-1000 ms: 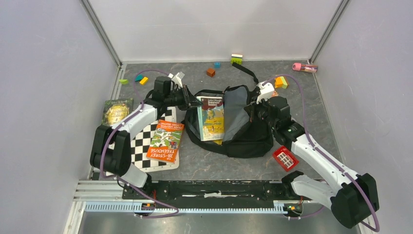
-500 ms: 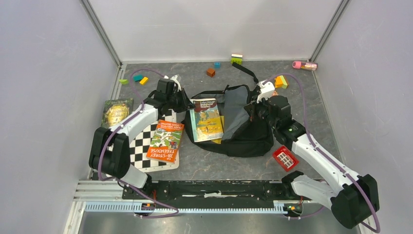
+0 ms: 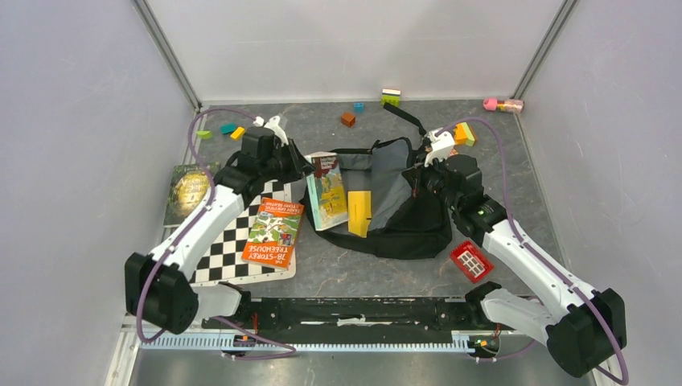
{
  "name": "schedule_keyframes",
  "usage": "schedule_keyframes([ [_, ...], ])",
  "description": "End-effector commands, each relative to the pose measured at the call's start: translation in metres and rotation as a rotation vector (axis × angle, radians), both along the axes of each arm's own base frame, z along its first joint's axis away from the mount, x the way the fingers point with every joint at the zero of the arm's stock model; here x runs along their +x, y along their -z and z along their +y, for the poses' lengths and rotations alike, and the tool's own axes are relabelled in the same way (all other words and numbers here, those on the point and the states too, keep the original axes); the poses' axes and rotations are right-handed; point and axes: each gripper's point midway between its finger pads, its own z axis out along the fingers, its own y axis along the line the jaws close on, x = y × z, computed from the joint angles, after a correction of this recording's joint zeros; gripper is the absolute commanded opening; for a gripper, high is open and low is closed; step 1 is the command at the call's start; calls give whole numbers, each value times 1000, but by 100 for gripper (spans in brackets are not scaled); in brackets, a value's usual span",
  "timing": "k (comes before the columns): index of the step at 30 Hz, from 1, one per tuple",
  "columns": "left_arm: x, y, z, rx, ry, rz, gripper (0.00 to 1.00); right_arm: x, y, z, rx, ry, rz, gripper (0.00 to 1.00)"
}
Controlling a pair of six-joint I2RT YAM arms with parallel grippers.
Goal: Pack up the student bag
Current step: Place the book in the student bag.
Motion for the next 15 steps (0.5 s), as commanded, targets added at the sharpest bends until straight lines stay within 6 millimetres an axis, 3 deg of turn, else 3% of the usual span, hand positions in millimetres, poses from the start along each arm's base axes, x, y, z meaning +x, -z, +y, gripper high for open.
schedule_keyframes([
  [1,-9,-105,-28,-231,124,-190,2,11,-50,-1,58,26,-128,0],
  [5,-27,-144,-57,-424,262,-193,2,11,-50,-1,60,27,-129,0],
  [8,-33,-152,-66,-469,325,-211,2,10,-50,-2,61,29,-131,0],
  [11,-27,-134,-72,-460,360,-188,2,10,-51,-1,64,27,-132,0],
  [15,-14,-79,-87,-490,428,-58,2,8,-55,-2,69,29,-138,0],
])
